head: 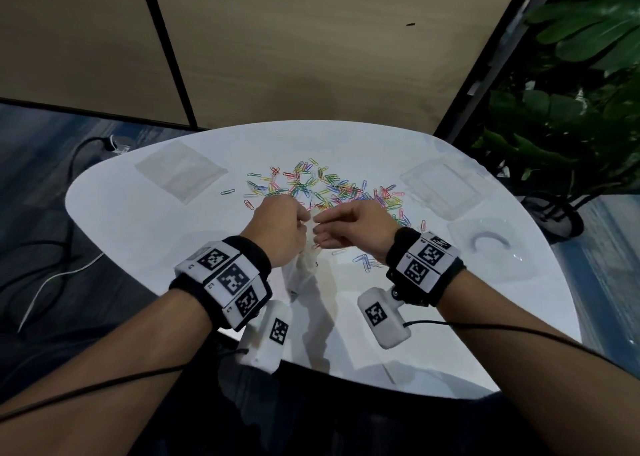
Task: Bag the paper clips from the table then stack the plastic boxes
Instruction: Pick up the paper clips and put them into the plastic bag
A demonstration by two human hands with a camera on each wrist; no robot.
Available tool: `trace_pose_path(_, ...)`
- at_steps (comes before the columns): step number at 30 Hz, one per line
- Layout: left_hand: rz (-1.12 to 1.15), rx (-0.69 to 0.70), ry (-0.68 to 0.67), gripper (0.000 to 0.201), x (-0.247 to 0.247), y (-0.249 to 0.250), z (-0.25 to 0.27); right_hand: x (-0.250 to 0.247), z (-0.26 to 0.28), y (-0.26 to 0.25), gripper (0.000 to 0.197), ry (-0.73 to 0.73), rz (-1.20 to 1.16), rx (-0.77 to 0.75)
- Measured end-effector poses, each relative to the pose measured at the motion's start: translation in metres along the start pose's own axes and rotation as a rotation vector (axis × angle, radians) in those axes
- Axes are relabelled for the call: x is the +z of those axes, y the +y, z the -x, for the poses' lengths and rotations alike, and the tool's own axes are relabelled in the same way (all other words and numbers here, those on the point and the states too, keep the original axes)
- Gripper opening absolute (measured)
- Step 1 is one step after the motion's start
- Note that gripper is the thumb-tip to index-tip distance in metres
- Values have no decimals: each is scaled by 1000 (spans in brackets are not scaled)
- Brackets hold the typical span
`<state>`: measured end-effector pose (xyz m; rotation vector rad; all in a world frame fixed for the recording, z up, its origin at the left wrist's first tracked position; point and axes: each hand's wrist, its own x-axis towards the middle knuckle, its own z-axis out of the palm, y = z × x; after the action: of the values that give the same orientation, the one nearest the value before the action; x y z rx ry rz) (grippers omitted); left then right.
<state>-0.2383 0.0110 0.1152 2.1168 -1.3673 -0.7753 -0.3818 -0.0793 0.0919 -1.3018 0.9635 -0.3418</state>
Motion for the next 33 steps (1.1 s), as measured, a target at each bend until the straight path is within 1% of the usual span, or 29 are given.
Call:
trace_pose_path(2, 11, -6, -4, 31, -2, -3, 0, -7, -5, 1, 16, 109, -17, -41)
trace_pose_path(3, 9, -3, -7, 32, -2, -4, 0, -11, -10, 4, 17, 146, -49, -35)
trace_pose_path(5, 17, -1, -6, 31, -4, -7, 0, -15, -20, 13, 19, 169, -72, -12)
trace_pose_path(6, 24, 0, -7, 31, -4, -8, -1, -17, -26, 18, 19, 182, 28, -17)
trace_pose_path(7, 29, -1, -6, 30, -5, -9, -2, -19, -32, 24, 21, 201, 244, -46)
trace_pose_path(8, 36, -1, -8, 30, -5, -11, -2, -19, -37, 32, 23, 201, 526, -89)
trace_pose_path(9, 39, -1, -11, 30, -5, -12, -3, -18, -42, 40, 27, 168, 798, -131)
trace_pose_path(10, 39, -2, -14, 31, -5, -13, -4, -16, -45, 50, 30, 105, 1015, -163)
trace_pose_path(11, 37, 1, -16, 31, -5, -13, -5, -14, -48, 62, 32, 24, 1167, -186)
trace_pose_path(13, 25, 4, -16, 32, -6, -15, -6, -13, -50, 87, 36, -112, 1351, -221)
trace_pose_path(14, 20, 5, -16, 32, -7, -15, -6, -16, -47, 97, 40, -137, 1401, -244)
trace_pose_path(17, 15, -2, -26, 32, -8, -15, -6, -39, -31, 120, 58, -150, 1545, -316)
trace_pose_path(18, 9, -4, -35, 32, -8, -14, -6, -48, -24, 124, 60, -144, 1605, -319)
trace_pose_path(20, -9, -13, -57, 33, -7, -13, -6, -66, -14, 131, 57, -86, 1685, -276)
trace_pose_path(22, -15, -26, -69, 35, -6, -11, -5, -82, -13, 131, 54, 14, 1706, -149)
trace_pose_path(24, -15, -37, -76, 36, -6, -10, -5, -99, -18, 130, 52, 99, 1621, -4)
trace_pose_path(25, -14, -41, -79, 36, -6, -9, -5, -105, -21, 127, 52, 105, 1581, 51)
trace_pose_path(26, -12, -44, -80, 37, -6, -8, -5, -109, -25, 125, 51, 92, 1550, 74)
trace_pose_path(27, -11, -47, -82, 37, -6, -7, -4, -111, -29, 123, 50, 87, 1523, 58)
trace_pose_path(28, -11, -48, -83, 37, -6, -7, -4, -109, -32, 119, 47, 100, 1502, 5)
trace_pose_path(30, -15, -47, -81, 36, -5, -6, -4, -102, -40, 115, 32, 151, 1500, -145)
trace_pose_path(31, -13, -46, -79, 36, -5, -5, -4, -98, -44, 113, 22, 163, 1526, -173)
trace_pose_path(32, -9, -44, -77, 35, -4, -4, -3, -93, -46, 112, 16, 173, 1546, -168)
trace_pose_path(33, -7, -41, -75, 35, -4, -3, -3, -90, -47, 111, 15, 192, 1555, -139)
